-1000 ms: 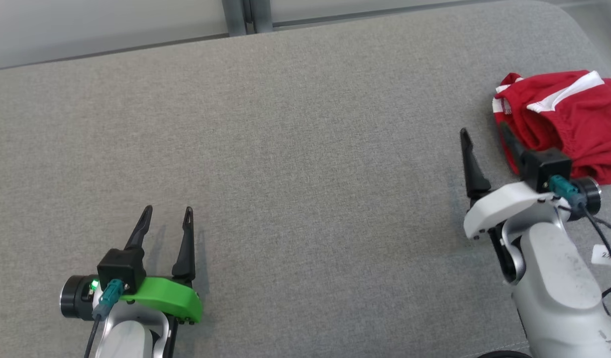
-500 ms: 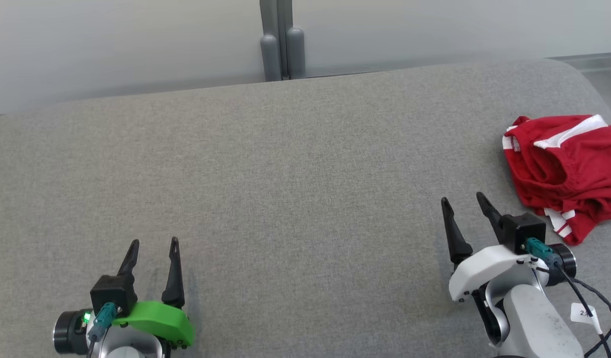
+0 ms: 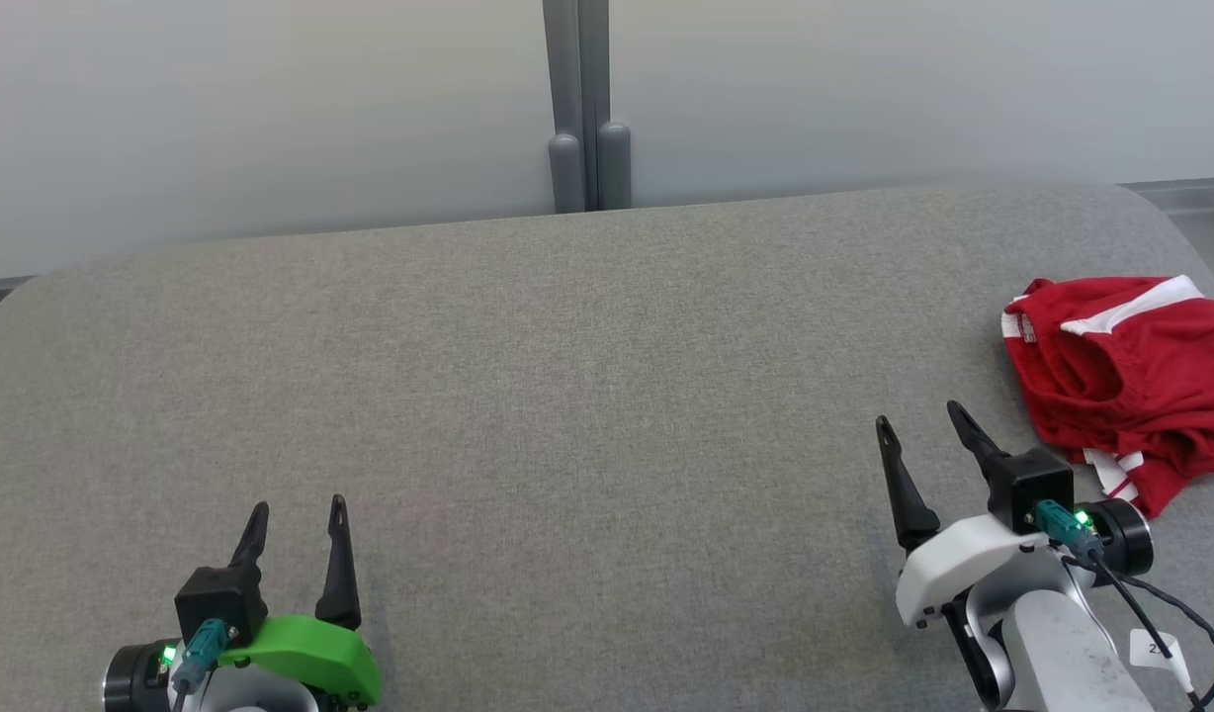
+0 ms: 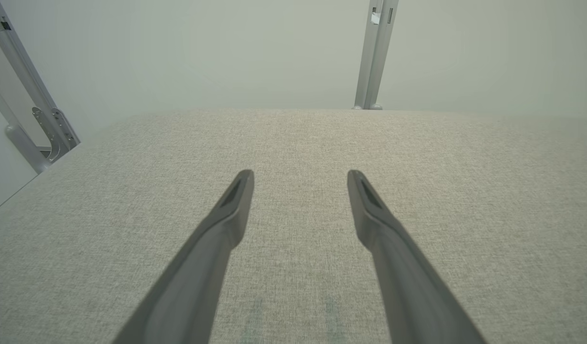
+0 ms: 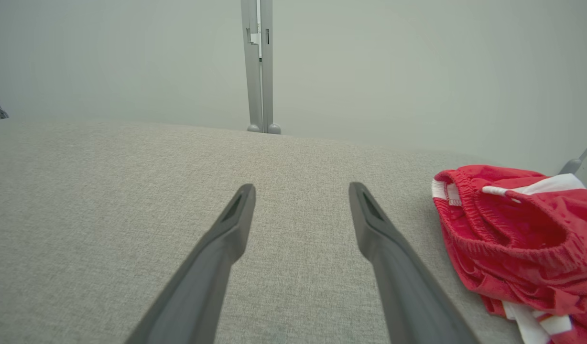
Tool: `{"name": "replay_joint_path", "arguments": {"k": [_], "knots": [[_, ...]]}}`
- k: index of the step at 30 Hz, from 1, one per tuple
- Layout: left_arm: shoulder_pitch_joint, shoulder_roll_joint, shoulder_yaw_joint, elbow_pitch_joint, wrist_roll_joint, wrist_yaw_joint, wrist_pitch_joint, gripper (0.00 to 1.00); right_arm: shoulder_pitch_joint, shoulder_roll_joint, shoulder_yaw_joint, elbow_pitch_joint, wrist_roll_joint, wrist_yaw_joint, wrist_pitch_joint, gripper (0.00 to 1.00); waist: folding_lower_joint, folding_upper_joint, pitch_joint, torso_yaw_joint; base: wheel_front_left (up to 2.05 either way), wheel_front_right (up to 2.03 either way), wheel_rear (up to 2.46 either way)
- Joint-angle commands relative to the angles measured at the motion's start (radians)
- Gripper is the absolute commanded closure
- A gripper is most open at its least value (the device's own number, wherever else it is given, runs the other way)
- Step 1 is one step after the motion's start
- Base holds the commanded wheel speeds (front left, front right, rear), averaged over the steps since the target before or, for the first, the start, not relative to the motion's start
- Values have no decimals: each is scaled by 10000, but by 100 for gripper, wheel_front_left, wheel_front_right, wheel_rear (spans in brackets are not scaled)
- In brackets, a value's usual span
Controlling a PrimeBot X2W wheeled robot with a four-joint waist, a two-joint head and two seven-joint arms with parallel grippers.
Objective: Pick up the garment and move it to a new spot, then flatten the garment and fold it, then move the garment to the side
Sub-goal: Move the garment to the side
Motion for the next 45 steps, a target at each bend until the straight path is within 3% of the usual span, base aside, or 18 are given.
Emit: {"name": "replay_joint_path", "arguments": {"k": [1,45], "knots": [[53,10,30,-15,43,74,9,0,205,-36,-63,-83,30,-17,-26,0,0,0,-36,8,0,0,0],[107,4,-121,8,-223,11,2,0,254,-20,-58,-341,463,-3,-6,0,0,0,2,-41,0,0,0]]}}
